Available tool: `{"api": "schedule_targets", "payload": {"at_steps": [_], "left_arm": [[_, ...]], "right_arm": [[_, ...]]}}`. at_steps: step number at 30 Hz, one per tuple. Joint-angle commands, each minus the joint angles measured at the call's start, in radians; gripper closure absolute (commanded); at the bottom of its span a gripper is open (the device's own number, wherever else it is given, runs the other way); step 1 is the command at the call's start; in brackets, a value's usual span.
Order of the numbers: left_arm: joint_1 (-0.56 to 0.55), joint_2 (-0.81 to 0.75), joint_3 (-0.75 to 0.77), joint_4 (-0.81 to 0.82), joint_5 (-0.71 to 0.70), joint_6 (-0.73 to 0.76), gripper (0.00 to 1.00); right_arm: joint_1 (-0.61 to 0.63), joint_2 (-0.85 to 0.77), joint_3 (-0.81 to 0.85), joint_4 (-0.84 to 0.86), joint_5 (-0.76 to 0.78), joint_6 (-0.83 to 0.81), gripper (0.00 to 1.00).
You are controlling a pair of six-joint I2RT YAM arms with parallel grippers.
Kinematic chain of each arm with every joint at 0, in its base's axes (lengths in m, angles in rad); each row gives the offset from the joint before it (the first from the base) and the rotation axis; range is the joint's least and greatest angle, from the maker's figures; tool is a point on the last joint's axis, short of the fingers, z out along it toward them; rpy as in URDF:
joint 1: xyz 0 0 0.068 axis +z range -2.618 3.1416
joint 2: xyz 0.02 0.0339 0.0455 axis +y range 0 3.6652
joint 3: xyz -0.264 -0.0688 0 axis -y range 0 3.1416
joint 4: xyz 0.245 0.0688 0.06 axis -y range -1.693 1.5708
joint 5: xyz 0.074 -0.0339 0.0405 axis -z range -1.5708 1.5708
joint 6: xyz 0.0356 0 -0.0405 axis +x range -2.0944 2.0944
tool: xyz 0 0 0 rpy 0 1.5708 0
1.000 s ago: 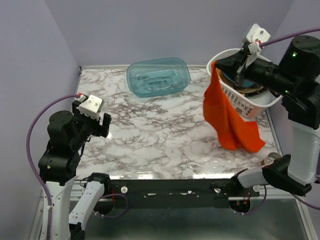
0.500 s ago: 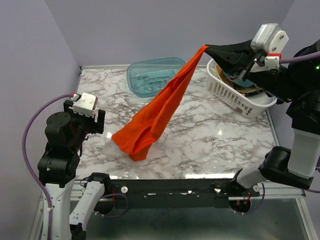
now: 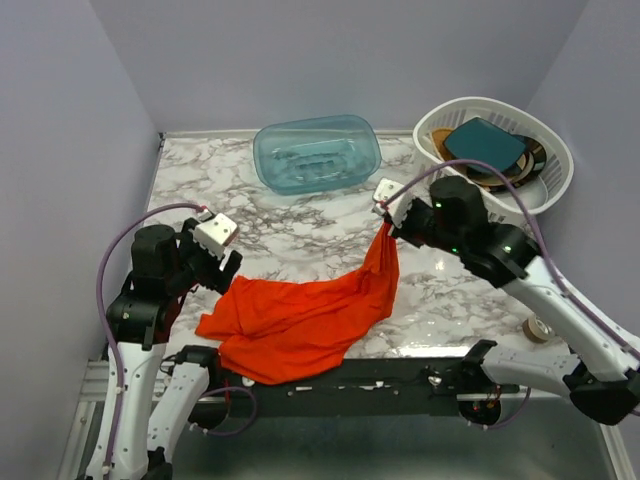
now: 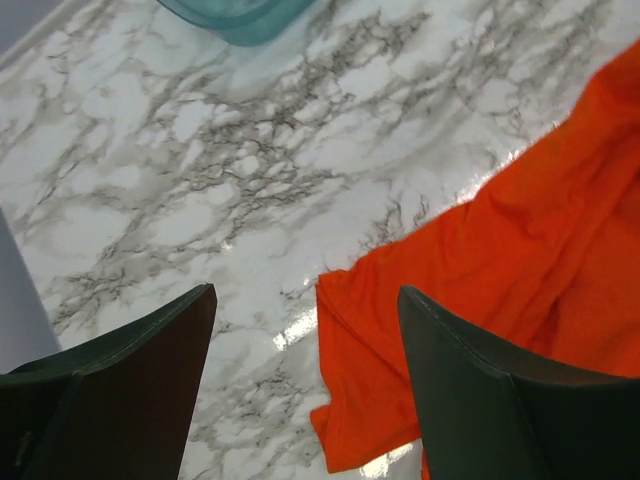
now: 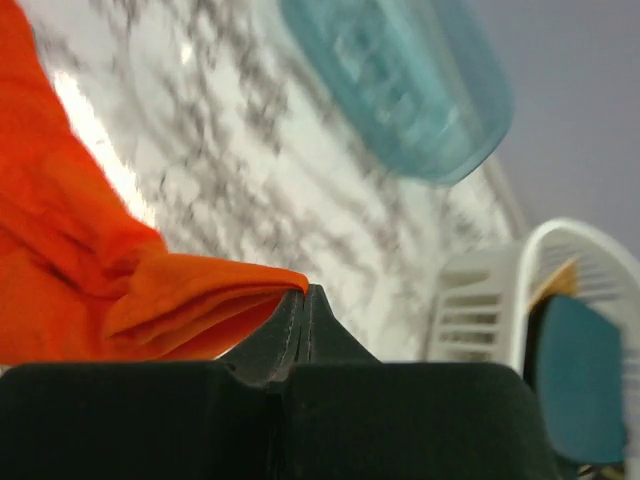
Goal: Roll the t-shirts
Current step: Flatten out the T-shirt at the center of the board.
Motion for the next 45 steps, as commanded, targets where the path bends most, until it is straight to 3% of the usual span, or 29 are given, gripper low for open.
{"api": "schedule_targets", "payload": {"at_steps": [1, 6, 10, 16, 21, 29, 33, 35, 39, 42, 45], "left_arm": [[0.006, -0.012, -0.031, -0.133, 0.193, 0.217, 0.19], [0.006, 0.023, -0.054, -0.278, 0.172, 0.563, 0.19], [0.006, 0.046, -0.114, -0.292, 0.142, 0.677, 0.19], [-0.003, 0.106, -0.156, -0.286, 0.187, 0.703, 0.19], [-0.026, 0.146, -0.214, -0.24, 0.17, 0.731, 0.19], [-0.04, 0.3, -0.242, 0.065, 0.133, 0.596, 0.2], [-0.04, 0.431, -0.205, 0.131, 0.13, 0.593, 0.23], [-0.04, 0.516, -0.159, 0.014, 0.196, 0.713, 0.28], [-0.063, 0.618, -0.07, -0.204, 0.305, 0.827, 0.29], [-0.143, 0.692, -0.038, -0.369, 0.276, 0.84, 0.37], [-0.168, 0.716, -0.008, -0.447, 0.28, 0.811, 0.37]], "right_arm": [[-0.131, 0.03, -0.238, 0.113, 0.005, 0.129, 0.99], [-0.427, 0.135, -0.211, 0.125, -0.04, 0.186, 0.99], [-0.567, 0.238, -0.142, 0.124, -0.048, 0.188, 0.99], [-0.584, 0.234, -0.174, 0.084, -0.165, 0.192, 0.99], [-0.586, 0.176, -0.264, 0.059, -0.164, 0.198, 1.0], [-0.586, 0.133, -0.277, -0.027, -0.148, 0.215, 1.0], [-0.584, 0.145, -0.242, -0.076, -0.107, 0.209, 1.0], [-0.586, 0.154, -0.214, -0.103, -0.11, 0.209, 1.0], [-0.586, 0.166, -0.22, -0.079, -0.12, 0.206, 0.99], [-0.584, 0.168, -0.228, -0.053, -0.136, 0.205, 1.0], [-0.584, 0.166, -0.228, -0.044, -0.16, 0.205, 1.0]]}}
